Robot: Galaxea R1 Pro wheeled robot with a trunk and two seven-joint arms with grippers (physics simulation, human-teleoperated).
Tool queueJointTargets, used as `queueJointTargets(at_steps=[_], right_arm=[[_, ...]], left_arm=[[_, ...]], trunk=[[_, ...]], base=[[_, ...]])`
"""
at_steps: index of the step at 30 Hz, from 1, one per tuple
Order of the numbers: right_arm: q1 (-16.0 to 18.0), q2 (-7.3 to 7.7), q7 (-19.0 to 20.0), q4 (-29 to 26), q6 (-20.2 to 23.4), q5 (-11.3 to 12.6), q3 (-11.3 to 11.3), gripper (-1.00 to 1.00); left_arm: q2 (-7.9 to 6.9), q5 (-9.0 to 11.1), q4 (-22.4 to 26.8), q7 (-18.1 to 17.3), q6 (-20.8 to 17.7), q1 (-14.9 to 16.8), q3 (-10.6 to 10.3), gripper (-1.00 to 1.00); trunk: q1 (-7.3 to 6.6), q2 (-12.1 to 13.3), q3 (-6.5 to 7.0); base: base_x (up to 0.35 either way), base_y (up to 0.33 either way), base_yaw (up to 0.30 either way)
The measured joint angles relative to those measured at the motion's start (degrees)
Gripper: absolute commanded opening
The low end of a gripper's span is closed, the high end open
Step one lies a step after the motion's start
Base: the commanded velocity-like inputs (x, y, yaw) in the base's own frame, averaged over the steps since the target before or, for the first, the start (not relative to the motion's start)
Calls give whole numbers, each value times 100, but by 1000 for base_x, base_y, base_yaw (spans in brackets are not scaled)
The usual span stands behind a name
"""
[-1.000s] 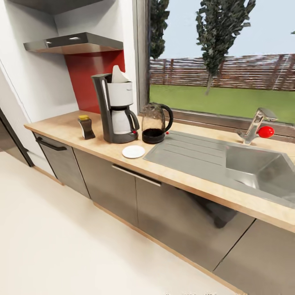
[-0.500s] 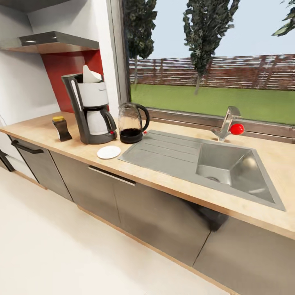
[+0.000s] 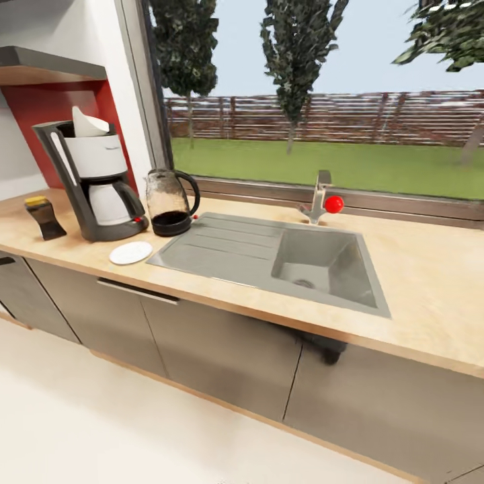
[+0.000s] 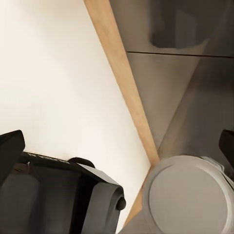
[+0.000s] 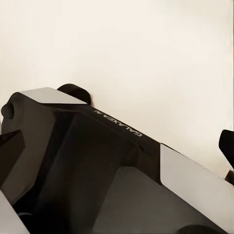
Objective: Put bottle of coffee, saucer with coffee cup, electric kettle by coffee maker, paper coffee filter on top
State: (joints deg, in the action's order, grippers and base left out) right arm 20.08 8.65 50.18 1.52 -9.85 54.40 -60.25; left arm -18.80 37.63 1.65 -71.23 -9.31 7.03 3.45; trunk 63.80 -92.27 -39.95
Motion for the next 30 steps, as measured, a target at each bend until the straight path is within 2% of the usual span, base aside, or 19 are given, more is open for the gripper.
queueJointTargets(at_steps=[11,13,24,30], right_arm=[[0,0,-25,1,0,0,0,100],[0,0,-26,1,0,0,0,100],[0,-2,-38,2,0,0,0,100],[1,-15,-278,2,-2,-1,0,100]], left_arm=[[0,0,0,0,7,0,0,100],[0,-1,-1,1,184,0,1,100],[4,-5,0,1,270,0,-6,100],[9,-4,1,2,271,-1,-8,100]], trunk=[[0,0,0],[0,0,0],[0,0,0],[0,0,0]], base=[[-153,-249,-287],[-155,-256,-205],[-151,-263,-200],[-127,-275,-241]])
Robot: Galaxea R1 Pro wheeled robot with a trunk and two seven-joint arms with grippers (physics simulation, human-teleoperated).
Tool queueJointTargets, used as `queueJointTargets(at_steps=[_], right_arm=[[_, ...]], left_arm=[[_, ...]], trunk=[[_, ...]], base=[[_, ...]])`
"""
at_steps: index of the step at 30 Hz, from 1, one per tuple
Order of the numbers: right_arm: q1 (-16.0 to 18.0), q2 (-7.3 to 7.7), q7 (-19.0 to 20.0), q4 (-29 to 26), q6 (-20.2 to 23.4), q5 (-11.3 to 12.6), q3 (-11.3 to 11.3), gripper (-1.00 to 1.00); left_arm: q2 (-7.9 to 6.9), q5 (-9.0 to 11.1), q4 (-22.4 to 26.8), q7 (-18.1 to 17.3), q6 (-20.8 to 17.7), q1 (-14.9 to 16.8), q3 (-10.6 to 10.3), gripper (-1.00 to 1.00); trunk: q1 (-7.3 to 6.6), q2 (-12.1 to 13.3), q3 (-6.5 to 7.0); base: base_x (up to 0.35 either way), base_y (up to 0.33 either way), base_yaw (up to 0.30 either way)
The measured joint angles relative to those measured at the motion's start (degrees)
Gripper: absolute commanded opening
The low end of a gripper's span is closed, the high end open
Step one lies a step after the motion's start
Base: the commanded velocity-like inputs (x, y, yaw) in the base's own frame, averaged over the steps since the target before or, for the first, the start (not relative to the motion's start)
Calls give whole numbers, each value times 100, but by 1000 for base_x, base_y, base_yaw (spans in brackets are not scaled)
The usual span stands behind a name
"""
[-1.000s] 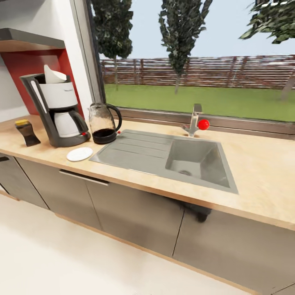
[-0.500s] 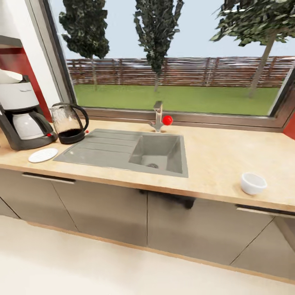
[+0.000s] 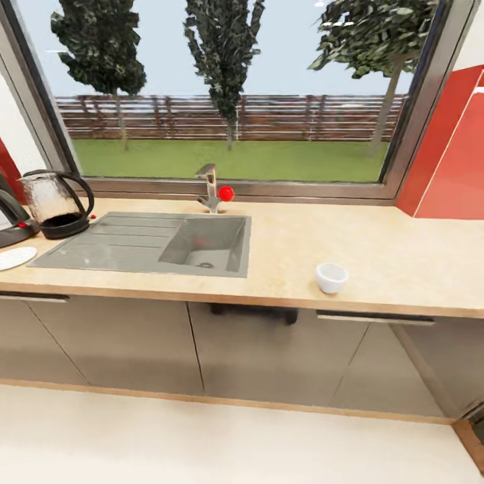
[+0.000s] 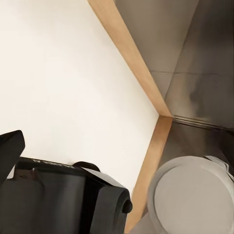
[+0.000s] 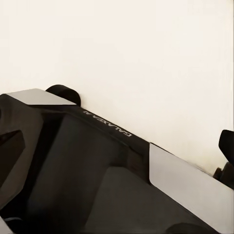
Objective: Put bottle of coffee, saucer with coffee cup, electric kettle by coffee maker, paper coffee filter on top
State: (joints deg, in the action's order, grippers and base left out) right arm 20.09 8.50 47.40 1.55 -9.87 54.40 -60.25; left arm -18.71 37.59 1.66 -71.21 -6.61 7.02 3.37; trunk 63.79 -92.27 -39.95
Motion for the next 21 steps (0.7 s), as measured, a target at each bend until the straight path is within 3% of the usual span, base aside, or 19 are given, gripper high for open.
queueJointTargets(at_steps=[10,19,20,21], right_arm=[[1,8,-240,0,7,3,8,100],[35,55,-273,-15,49,26,62,100],[330,83,-98,-268,62,37,-4,100],[573,85,-16,-381,70,52,96,100]], left_arm=[[7,-3,1,0,0,-1,-6,100],[8,0,10,10,-3,-1,-8,100],[8,0,11,14,7,-2,6,100],[7,1,8,16,9,0,4,100]], trunk=[[-1,0,0],[-1,0,0],[-1,-1,-1],[-1,0,1]], base=[[-96,-285,-44],[-5,-45,-1],[0,0,0],[0,0,0]])
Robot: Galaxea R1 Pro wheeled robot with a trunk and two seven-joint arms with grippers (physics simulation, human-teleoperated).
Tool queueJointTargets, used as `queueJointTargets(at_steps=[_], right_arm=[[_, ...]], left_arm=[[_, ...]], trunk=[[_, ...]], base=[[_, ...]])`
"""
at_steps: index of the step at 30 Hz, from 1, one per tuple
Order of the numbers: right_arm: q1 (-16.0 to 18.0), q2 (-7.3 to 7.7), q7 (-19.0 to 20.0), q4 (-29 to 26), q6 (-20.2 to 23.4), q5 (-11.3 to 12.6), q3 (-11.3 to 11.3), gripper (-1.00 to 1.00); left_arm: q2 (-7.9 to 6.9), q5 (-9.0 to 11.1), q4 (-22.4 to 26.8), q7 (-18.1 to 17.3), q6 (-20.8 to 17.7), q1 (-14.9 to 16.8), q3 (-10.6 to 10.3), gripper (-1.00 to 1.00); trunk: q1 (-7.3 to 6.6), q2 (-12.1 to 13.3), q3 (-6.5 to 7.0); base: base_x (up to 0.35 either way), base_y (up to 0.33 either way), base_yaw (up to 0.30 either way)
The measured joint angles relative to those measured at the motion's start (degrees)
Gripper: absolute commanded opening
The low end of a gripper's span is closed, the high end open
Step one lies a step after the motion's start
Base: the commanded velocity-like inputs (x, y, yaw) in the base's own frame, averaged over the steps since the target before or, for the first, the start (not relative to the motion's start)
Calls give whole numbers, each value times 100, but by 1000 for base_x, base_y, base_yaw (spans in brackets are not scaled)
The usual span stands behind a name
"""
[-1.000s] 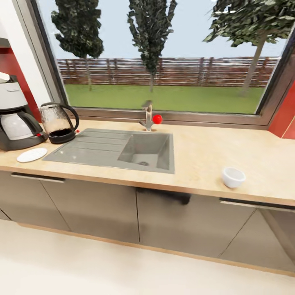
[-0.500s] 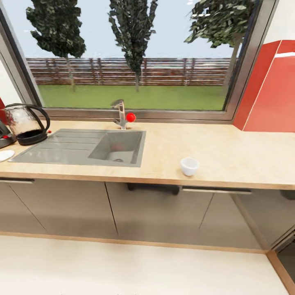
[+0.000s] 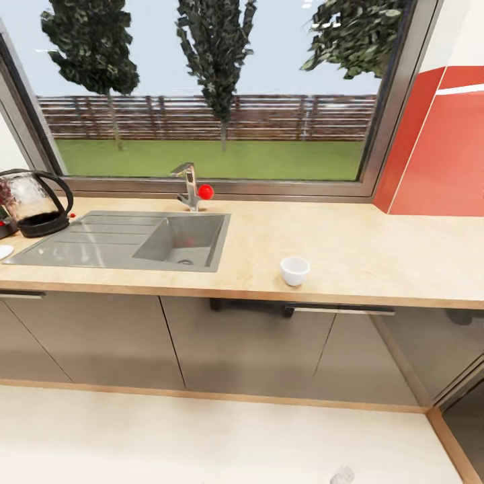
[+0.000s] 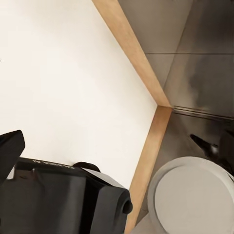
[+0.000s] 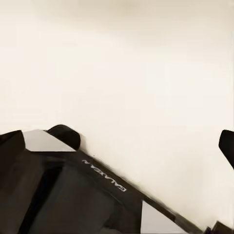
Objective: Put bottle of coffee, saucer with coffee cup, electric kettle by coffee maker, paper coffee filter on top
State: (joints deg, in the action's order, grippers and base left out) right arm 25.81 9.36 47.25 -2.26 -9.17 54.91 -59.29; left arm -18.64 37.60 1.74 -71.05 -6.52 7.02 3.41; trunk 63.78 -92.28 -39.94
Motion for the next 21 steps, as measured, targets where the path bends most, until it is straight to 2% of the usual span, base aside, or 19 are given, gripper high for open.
queueJointTargets(at_steps=[2,4,7,10,11,13,15,17,21], right_arm=[[41,12,211,-237,5,-13,-54,100],[212,79,623,-714,79,-26,-49,100],[367,143,795,-1082,354,-26,-69,100],[521,268,896,-1708,751,-58,-74,100],[575,388,917,-2100,918,-63,-74,100],[616,557,928,-2556,1100,-69,-78,100],[643,729,925,-3054,1324,-72,-69,100],[673,1047,892,-4047,1888,-71,-48,100],[751,1363,631,-5144,2470,-72,62,100]], left_arm=[[-3,1,1,2,0,-1,2,100],[-5,3,1,5,0,0,4,100],[-11,3,1,66,0,-1,8,100],[-14,-1,1,516,-1,-1,9,100],[-14,-4,3,800,-6,-1,9,100],[-12,-6,6,1028,-10,-1,10,100],[-12,-7,8,1173,-11,-1,11,100],[-9,-9,9,1326,-15,-1,10,100],[-8,-9,10,1406,-17,-1,14,100]], trunk=[[0,0,-1],[0,0,0],[0,0,-1],[0,0,-1],[0,0,0],[0,0,-1],[0,0,-1],[0,0,-1],[0,0,-1]], base=[[0,0,0],[0,0,0],[0,0,0],[0,0,0],[0,0,0],[0,0,0],[0,0,0],[0,0,0],[0,0,0]])
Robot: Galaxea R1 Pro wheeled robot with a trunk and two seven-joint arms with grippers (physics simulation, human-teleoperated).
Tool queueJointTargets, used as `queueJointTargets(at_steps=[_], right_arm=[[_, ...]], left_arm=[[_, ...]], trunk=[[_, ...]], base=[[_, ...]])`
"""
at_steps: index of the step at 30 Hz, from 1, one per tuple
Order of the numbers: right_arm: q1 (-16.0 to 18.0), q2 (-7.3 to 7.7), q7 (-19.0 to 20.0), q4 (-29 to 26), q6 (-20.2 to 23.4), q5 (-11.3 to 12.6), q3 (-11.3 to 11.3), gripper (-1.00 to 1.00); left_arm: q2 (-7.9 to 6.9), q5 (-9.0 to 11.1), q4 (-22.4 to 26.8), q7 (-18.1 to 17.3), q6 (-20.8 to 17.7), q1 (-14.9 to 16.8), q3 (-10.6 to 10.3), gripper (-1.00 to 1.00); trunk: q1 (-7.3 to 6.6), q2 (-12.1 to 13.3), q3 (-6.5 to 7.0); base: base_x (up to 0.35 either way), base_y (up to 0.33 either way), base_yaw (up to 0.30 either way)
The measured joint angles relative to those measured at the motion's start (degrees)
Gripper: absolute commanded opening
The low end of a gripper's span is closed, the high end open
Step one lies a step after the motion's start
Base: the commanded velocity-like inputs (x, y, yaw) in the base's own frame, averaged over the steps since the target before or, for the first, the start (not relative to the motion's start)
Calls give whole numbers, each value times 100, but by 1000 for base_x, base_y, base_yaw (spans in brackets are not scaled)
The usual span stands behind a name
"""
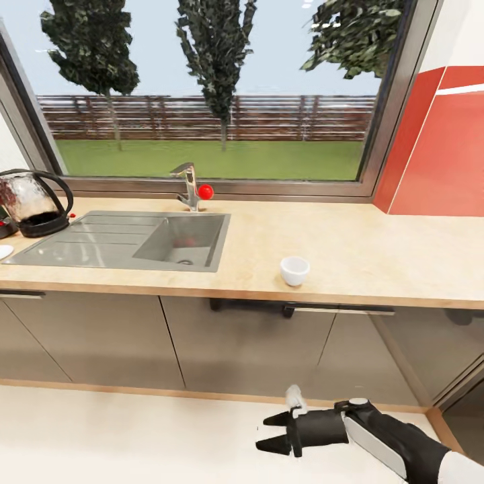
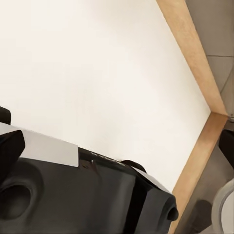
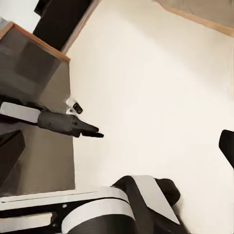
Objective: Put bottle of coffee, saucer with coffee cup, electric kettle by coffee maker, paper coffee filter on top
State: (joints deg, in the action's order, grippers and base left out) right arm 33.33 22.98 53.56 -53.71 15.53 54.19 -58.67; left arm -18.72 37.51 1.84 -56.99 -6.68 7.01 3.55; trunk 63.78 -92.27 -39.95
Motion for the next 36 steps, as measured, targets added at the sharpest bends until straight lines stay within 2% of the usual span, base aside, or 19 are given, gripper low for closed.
queueJointTargets(at_steps=[1,4,5,6,8,9,12,13,15,16,21,23,26,28,30,31,33,36], right_arm=[[44,108,-168,-485,312,11,319,100],[72,168,-265,-890,769,2,853,100],[84,190,-300,-1104,1116,6,1228,100],[100,208,-340,-1403,1603,-93,1737,100],[109,216,-361,-1608,1910,-305,2063,100],[151,219,-373,-1791,2215,-574,2355,100],[275,218,-386,-2045,2756,-1021,2835,100],[388,216,-393,-2175,3164,-1247,3133,100],[599,219,-398,-2294,3631,-1453,3461,100],[819,226,-402,-2353,3881,-1556,3648,100],[1306,247,-401,-2403,4104,-1756,3810,100],[1900,439,-407,-2405,4159,-1813,3838,100],[2163,553,-408,-2390,4168,-1823,3845,100],[2699,792,-410,-2248,4180,-1822,3843,100],[2969,878,-411,-2102,4183,-1829,3847,100],[3210,932,-413,-1939,4183,-1830,3845,100],[3561,979,-417,-1661,4187,-1836,3840,100],[3906,1004,-423,-1356,4188,-1867,3825,100]], left_arm=[[0,0,0,24,0,0,2,100],[0,0,0,37,1,0,4,100],[1,0,0,44,0,0,3,100],[1,0,0,52,0,0,2,100],[1,-1,0,55,-1,0,2,100],[1,-1,0,57,-1,0,1,100],[1,0,0,58,1,0,2,100],[1,0,0,61,0,0,2,100],[1,-1,-1,65,1,0,1,100],[1,0,-1,67,1,0,3,100],[1,0,0,69,7,0,5,100],[1,0,0,69,8,0,3,100],[1,-1,0,69,8,0,1,100],[-1,0,0,69,8,-1,3,100],[0,-1,0,69,8,0,0,100],[0,-1,0,69,8,0,1,100],[0,-1,0,69,8,0,1,100],[0,0,0,69,8,0,3,100]], trunk=[[0,0,1],[0,0,0],[0,0,0],[0,0,1],[0,0,0],[0,0,0],[0,0,0],[0,0,1],[0,0,0],[0,0,1],[0,0,0],[0,0,1],[0,0,0],[0,0,1],[0,0,0],[0,0,1],[0,0,1],[0,0,0]], base=[[0,0,0],[0,0,0],[0,0,0],[0,0,0],[0,0,0],[0,0,0],[0,0,0],[0,0,0],[0,0,0],[0,0,0],[0,0,0],[0,0,0],[0,0,0],[0,0,0],[0,0,0],[0,0,0],[0,0,0],[0,0,0]])
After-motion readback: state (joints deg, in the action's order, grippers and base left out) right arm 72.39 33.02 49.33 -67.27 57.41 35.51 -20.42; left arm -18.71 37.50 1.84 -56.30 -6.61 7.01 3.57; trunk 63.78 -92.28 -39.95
